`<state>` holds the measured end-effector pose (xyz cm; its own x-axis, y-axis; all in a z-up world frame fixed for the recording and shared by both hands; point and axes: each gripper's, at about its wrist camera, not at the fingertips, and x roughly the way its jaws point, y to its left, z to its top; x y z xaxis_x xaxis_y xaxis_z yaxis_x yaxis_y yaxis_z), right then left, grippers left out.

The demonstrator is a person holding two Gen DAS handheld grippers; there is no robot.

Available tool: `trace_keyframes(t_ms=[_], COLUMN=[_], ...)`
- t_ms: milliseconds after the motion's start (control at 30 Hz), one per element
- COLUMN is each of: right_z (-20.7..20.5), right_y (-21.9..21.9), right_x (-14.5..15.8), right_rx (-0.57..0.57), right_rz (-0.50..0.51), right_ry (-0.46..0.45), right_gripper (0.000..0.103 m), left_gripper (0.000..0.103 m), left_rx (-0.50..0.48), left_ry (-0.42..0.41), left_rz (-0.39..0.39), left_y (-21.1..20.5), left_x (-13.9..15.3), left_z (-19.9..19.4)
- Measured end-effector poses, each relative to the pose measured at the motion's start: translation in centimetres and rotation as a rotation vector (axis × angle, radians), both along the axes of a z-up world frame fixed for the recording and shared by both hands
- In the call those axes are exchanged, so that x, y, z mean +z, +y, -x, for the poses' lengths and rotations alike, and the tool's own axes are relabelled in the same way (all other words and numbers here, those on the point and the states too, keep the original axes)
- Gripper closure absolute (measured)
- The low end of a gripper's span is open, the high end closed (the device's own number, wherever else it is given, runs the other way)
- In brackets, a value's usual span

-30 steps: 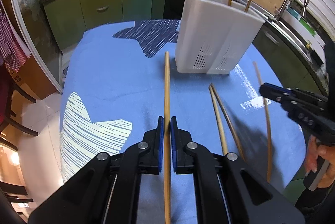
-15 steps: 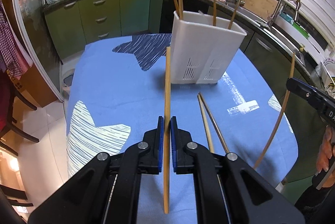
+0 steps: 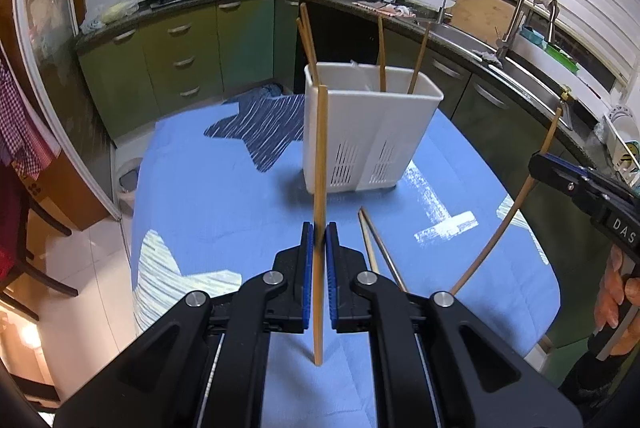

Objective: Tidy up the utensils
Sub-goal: 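Drop the chopstick into the caddy with the left tool while the right tool drops its chopstick in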

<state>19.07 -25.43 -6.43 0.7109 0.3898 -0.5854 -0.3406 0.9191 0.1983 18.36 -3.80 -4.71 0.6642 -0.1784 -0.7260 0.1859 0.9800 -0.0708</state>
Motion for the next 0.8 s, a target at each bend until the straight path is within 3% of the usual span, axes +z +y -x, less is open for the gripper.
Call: trace_keyframes(t_ms=[467, 800], right_z=[-1.5, -3.2], right_y=[0.4, 0.9], right_x=[1.2, 6.3], right_rx=[0.0, 0.018], right_rz=[0.036, 0.029], right_ry=[-0.032, -0.125], right_gripper=[0.097, 0.097], left_gripper=[0.097, 0.097], left_rx=[-0.026, -0.061], left_ry=[-0.069, -0.132], left_rz=[-0.01, -0.027], left_y=[-1.2, -2.9], left_x=[3.0, 6.6], left_z=[-1.7, -3.0])
